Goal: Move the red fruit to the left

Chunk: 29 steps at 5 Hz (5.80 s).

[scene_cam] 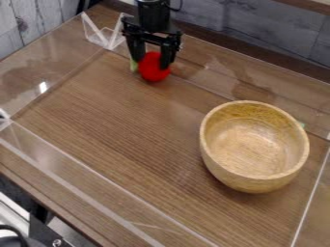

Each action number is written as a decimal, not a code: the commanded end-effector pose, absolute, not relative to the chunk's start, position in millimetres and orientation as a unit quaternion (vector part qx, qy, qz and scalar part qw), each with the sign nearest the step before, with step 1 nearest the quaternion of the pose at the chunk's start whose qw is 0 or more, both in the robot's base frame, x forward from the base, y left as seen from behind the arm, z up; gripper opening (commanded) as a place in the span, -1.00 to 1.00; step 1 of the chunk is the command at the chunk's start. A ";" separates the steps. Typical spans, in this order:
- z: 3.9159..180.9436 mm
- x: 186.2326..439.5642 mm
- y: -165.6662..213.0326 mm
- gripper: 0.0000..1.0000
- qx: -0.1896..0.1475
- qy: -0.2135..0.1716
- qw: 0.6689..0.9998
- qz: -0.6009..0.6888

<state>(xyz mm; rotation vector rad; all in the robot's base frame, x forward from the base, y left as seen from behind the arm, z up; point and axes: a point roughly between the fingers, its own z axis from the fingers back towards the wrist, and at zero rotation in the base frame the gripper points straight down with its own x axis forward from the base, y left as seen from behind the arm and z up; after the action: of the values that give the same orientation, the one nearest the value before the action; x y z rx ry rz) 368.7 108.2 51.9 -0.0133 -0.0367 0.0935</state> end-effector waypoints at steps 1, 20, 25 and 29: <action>60.0 374.2 106.8 -1.00 0.000 -0.036 0.998 0.048; 120.1 338.6 190.8 -1.00 -0.057 -0.074 0.983 0.160; 70.6 334.9 216.2 1.00 -0.037 -0.056 0.977 0.200; 59.6 335.4 222.1 1.00 -0.049 -0.045 0.973 0.223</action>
<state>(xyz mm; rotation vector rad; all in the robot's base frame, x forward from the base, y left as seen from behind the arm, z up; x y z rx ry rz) 333.3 211.2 43.5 -0.1229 -0.0441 0.4355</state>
